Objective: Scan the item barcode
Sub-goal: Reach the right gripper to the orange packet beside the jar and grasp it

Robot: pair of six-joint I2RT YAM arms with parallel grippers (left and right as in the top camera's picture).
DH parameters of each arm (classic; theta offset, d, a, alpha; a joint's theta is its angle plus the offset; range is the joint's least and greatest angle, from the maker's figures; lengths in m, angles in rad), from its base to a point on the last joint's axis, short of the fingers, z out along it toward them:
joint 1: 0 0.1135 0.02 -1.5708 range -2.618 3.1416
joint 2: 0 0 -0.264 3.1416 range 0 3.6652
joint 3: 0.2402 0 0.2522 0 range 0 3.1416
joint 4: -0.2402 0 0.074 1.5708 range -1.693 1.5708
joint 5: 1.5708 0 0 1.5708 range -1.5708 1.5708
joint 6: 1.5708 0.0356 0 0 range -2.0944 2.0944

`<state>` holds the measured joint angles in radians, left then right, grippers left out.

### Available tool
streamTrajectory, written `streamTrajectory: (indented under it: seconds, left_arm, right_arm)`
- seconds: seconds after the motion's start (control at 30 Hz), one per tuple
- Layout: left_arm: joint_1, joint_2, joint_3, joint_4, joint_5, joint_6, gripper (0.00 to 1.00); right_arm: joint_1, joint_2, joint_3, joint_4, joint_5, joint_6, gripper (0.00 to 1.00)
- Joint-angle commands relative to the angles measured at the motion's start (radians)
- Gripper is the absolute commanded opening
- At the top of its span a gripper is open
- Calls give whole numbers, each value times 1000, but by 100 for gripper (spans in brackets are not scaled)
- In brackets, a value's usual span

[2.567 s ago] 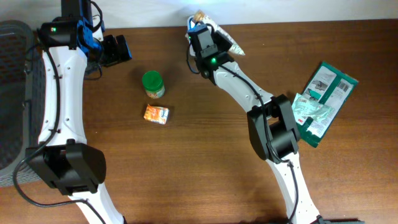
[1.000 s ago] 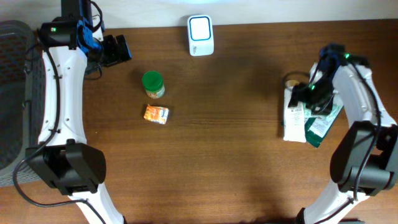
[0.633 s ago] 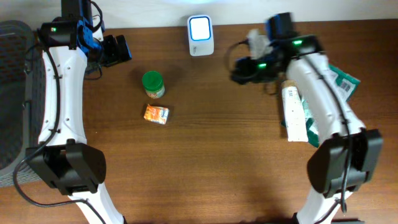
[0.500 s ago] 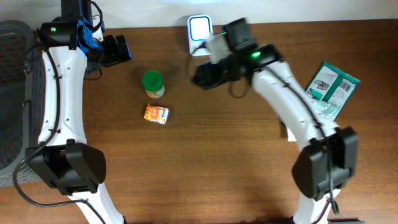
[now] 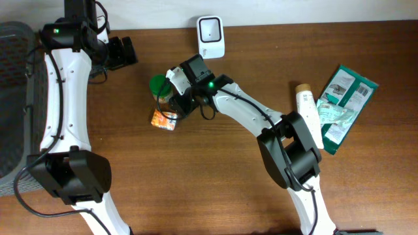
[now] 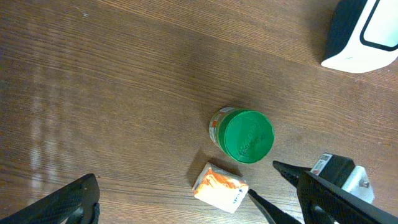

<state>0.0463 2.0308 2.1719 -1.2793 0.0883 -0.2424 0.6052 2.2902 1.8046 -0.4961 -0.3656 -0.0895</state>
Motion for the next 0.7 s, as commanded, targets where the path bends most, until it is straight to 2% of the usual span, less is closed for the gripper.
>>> streamTrajectory:
  seconds: [0.0,0.33,0.43,0.5,0.67]
  left_arm:
    - [2,-10,9,-1,-7,6,99]
    - [2,-10,9,-1,-7,6,99]
    - [2,-10,9,-1,-7,6,99]
    - [2,-10,9,-1,-7,6,99]
    - [2,-10,9,-1,-7,6,99]
  right_arm:
    - [24,27,9,-3,-27,-8,50]
    - [38,74,-4,-9,-79,-8,47]
    - [38,74,-19,-12,-79,-7,42]
    - [39,75,-28,-13,-79,1,37]
    - [50,75,-28,-65,-99,32,9]
